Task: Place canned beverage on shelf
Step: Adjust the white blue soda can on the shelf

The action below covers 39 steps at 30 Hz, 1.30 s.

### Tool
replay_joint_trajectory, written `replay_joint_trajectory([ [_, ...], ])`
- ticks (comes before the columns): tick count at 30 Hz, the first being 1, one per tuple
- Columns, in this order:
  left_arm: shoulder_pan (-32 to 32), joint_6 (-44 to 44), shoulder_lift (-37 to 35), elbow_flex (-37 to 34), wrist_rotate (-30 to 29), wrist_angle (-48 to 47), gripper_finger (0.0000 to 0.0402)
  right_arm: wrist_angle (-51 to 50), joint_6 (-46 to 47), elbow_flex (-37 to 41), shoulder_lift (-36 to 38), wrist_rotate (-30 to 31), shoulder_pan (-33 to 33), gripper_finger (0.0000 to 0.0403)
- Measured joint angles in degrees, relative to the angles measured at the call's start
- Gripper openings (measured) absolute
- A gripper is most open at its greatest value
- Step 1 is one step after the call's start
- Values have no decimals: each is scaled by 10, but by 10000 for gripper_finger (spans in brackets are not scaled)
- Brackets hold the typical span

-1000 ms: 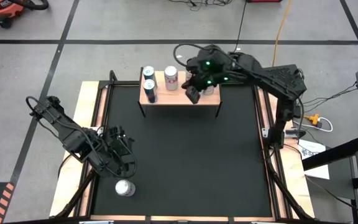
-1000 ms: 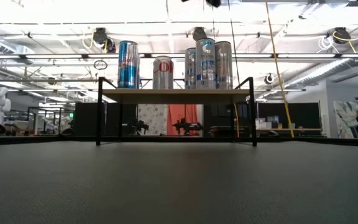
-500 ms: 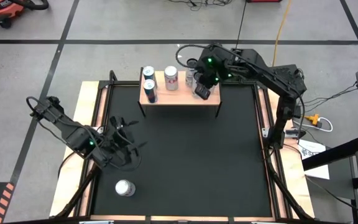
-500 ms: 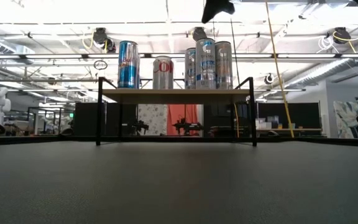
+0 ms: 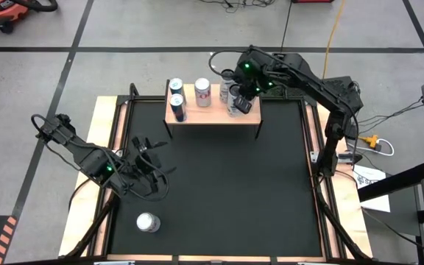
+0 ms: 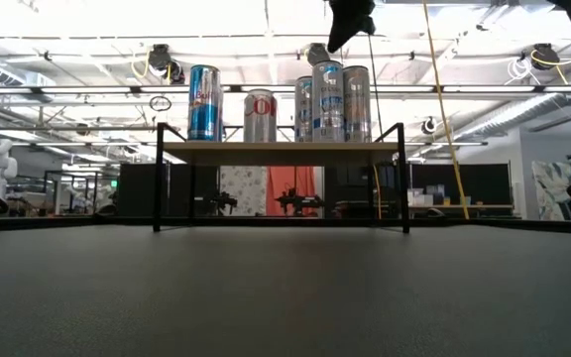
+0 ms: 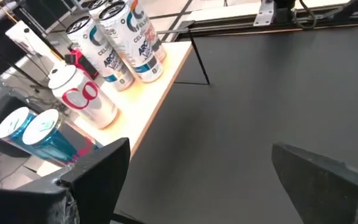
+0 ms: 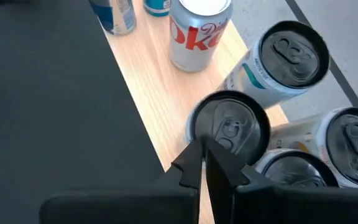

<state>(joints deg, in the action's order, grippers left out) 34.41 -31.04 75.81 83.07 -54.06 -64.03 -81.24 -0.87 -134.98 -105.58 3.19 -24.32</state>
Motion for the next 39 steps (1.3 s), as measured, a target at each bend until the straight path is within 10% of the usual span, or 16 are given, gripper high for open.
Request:
replay_joint_trajectory([
  [39,-3,33,0,0,43,5,393,-5,60,0,-3,-2,-14,0],
])
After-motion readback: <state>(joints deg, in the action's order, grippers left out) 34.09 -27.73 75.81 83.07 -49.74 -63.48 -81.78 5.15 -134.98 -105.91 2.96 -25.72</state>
